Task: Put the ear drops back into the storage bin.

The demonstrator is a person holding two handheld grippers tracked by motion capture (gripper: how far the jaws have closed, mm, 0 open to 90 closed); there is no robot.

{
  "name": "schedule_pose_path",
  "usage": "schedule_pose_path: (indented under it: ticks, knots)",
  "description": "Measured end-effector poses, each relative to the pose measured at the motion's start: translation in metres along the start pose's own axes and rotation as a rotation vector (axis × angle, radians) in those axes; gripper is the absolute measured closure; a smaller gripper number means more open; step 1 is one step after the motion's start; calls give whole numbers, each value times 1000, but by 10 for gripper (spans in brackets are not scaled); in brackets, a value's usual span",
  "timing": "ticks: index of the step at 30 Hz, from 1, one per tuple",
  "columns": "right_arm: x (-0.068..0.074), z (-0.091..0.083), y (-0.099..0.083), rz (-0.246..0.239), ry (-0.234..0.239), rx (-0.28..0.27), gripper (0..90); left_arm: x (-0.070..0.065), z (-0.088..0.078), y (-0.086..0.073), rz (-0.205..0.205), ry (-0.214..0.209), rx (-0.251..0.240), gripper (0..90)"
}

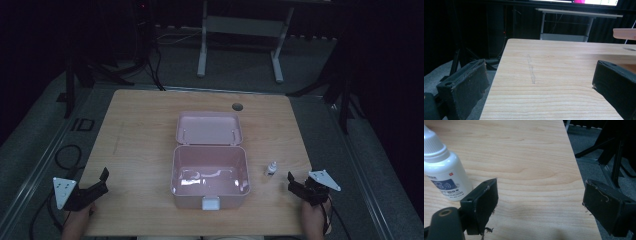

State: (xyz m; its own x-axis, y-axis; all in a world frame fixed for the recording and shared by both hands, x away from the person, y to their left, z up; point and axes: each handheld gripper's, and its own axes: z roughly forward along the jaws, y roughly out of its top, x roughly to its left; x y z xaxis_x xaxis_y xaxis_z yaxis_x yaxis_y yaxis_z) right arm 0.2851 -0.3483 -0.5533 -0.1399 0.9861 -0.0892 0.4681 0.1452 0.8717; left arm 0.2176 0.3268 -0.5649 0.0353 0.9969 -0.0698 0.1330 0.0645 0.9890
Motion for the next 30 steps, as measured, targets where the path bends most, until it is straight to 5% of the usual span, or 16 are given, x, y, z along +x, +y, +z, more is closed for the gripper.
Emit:
schedule_pose_path:
  ticks: [3,11,16,17,23,26,30]
  knots:
    - [3,1,1,-19,52,11,124,0,0,0,2,-1,-1,4]
    - [2,1,6,-37,77,67,124,0,0,0,0,-4,-3,4]
    - [-8,4,11,11,169,190,124,0,0,0,-1,-4,-2,4]
    - [-10,4,14,4,199,258,123,0,0,0,0,-4,-1,4]
    - [-11,4,19,-51,208,344,120,0,0,0,1,-3,-1,4]
    - [-12,3,25,-111,231,453,118,0,0,0,0,-2,0,4]
    - [-9,2,28,-152,248,517,113,0,0,0,1,-2,0,4]
